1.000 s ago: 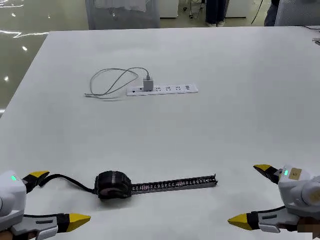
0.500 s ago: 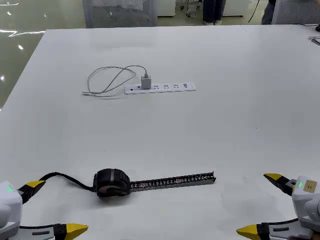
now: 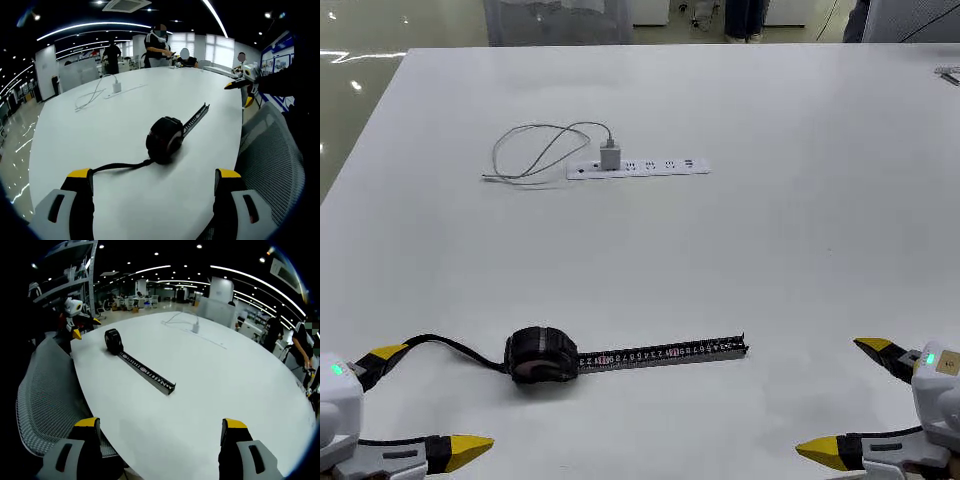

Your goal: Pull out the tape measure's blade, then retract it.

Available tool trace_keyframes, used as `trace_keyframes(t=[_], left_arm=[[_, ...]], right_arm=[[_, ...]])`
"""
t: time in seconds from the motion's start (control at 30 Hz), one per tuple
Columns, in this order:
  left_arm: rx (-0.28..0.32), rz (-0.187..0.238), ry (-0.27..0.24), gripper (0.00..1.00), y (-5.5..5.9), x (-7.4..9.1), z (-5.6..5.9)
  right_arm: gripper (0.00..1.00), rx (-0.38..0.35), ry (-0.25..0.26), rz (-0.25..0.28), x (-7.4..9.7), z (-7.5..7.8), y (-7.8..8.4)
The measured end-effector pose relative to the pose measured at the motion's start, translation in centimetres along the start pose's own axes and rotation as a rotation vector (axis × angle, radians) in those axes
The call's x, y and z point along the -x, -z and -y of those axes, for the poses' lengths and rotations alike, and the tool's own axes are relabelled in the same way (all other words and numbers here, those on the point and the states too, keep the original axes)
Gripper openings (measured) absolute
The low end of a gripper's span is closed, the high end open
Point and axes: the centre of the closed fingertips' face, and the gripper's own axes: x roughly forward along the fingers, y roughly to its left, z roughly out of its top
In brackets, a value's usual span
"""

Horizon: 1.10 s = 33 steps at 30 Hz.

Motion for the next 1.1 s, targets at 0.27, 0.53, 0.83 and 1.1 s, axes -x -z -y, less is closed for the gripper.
trace_keyframes(t=[0.27, 0.53, 0.83, 1.1], left_arm=[[0.002, -0.024, -0.004, 0.99, 0.2, -0.3, 0.5], [0.009, -0.003, -0.008, 0.99, 0.1, -0.6, 0.8], [-0.001, 0.001, -0.003, 0.99, -0.3, -0.4, 0.7], [0.001, 0.015, 0.003, 0.99, -0.3, -0.2, 0.6]], right_arm=[[0.99, 0.013, -0.008, -0.006, -0.5, -0.7, -0.2], [0.99, 0.021, -0.013, -0.015, -0.5, -0.9, 0.2], [0.99, 0.028, 0.000, -0.012, -0.1, -0.3, 0.2], [0.99, 0.031, -0.007, -0.017, 0.1, 0.0, 0.2]])
